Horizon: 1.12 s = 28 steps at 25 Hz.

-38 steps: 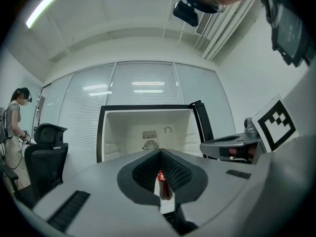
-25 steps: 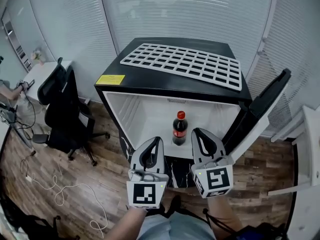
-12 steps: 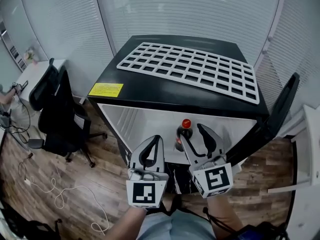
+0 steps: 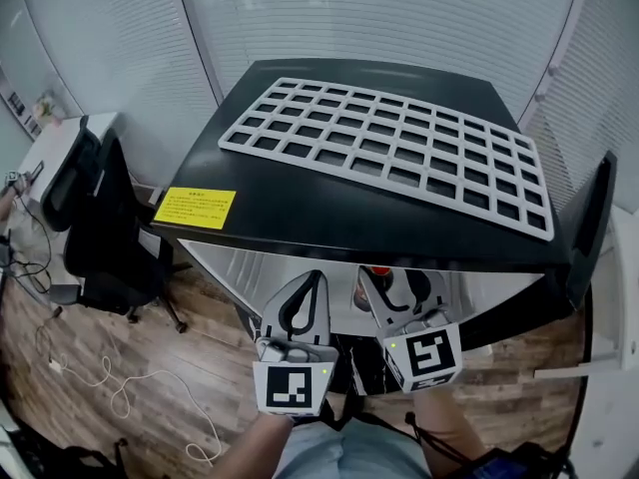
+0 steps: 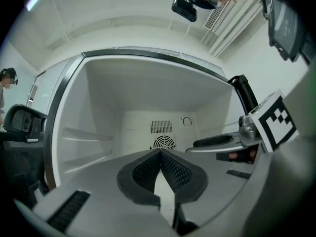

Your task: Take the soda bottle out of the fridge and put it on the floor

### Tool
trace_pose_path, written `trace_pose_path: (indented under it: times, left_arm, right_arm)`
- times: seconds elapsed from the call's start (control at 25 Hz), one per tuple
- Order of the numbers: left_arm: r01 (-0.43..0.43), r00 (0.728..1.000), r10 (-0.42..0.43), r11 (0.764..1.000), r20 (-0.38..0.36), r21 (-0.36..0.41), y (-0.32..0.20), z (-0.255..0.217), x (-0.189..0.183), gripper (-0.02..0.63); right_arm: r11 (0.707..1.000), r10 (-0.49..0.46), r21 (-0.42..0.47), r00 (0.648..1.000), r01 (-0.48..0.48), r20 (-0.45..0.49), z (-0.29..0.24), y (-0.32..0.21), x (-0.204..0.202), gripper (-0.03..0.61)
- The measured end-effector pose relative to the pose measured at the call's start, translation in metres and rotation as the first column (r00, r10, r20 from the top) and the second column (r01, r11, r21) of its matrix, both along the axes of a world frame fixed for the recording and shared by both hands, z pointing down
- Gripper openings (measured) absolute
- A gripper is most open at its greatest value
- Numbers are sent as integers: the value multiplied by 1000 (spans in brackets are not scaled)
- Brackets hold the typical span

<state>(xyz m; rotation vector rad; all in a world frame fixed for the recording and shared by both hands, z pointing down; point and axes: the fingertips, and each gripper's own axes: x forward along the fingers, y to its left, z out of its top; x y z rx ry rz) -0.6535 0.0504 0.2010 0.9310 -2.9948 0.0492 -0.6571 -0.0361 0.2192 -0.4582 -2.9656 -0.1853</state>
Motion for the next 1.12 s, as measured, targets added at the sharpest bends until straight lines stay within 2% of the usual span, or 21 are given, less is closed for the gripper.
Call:
trace_pose_path:
  times: [0.28,0.52,0.76,1.12]
  left_arm:
    - [-20,1000,20,1000,-15,-13,-4,15,-28,12]
    - [-15,999,15,1000,-31,-1,-18,17,-18,12]
    - [-9,999,9,1000,-32,9,-1,20,-36,12]
    - [-5,999,5,1000,-38,12,4,20,-38,12]
  right_arm:
    - [1000,-5,6,999,5,-35,17,3,-29,216]
    - [1000,-7,-1,999,7,-45,22,-7,-18,201]
    - [1000,-24,7,997,25,-73,27,12,-33,176]
    - [999,-11,53,999,12,-30,19,14,-39,137]
